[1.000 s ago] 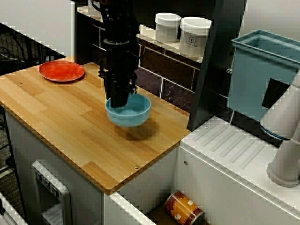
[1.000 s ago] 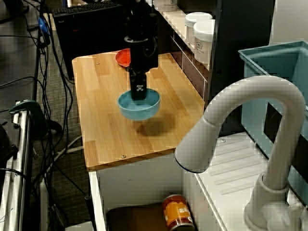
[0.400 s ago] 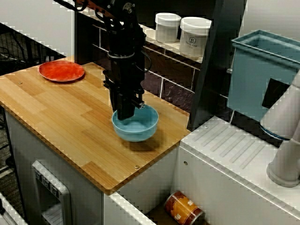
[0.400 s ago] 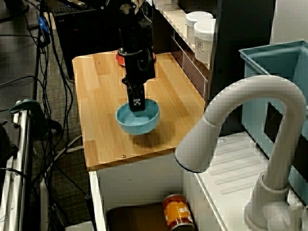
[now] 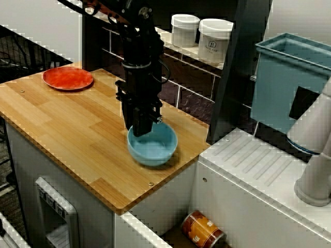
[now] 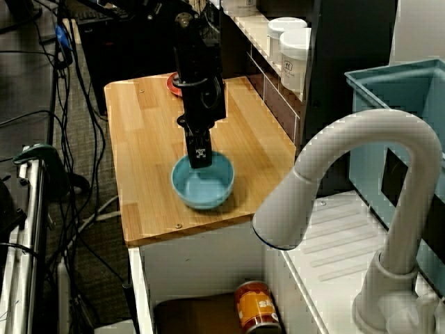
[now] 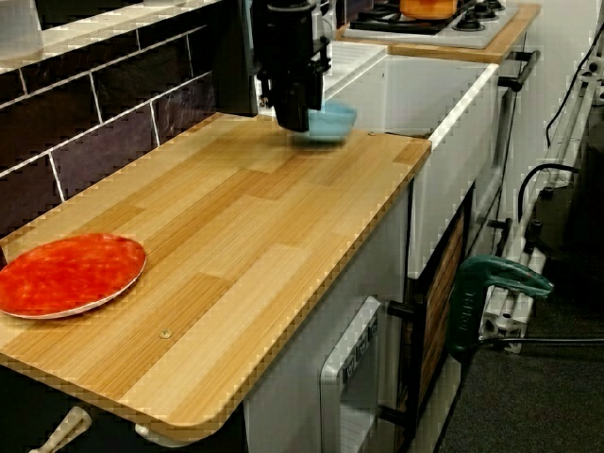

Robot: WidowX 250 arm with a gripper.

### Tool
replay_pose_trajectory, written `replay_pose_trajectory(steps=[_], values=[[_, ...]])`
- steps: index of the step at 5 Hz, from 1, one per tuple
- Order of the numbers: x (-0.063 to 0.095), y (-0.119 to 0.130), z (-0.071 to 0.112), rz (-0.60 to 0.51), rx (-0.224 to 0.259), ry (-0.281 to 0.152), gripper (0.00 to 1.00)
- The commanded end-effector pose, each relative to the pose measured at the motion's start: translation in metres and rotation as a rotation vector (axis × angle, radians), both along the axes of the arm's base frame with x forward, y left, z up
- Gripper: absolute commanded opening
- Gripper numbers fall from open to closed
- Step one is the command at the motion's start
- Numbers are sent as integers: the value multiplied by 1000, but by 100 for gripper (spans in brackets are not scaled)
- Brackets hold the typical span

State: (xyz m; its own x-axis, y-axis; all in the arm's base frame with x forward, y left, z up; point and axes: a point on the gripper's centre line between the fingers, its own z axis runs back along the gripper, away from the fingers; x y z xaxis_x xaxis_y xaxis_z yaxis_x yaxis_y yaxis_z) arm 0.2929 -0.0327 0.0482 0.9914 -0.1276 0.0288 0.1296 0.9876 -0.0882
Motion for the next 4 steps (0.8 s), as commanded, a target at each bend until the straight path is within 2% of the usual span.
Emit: replay_pose_trajectory(steps=[1, 2, 3, 4], values=[[6, 2, 9, -8, -10, -30, 100], [8, 5, 15, 6, -22, -19, 100], [7, 3, 15, 12, -22, -31, 100], [5, -3, 5, 16, -1, -37, 100]])
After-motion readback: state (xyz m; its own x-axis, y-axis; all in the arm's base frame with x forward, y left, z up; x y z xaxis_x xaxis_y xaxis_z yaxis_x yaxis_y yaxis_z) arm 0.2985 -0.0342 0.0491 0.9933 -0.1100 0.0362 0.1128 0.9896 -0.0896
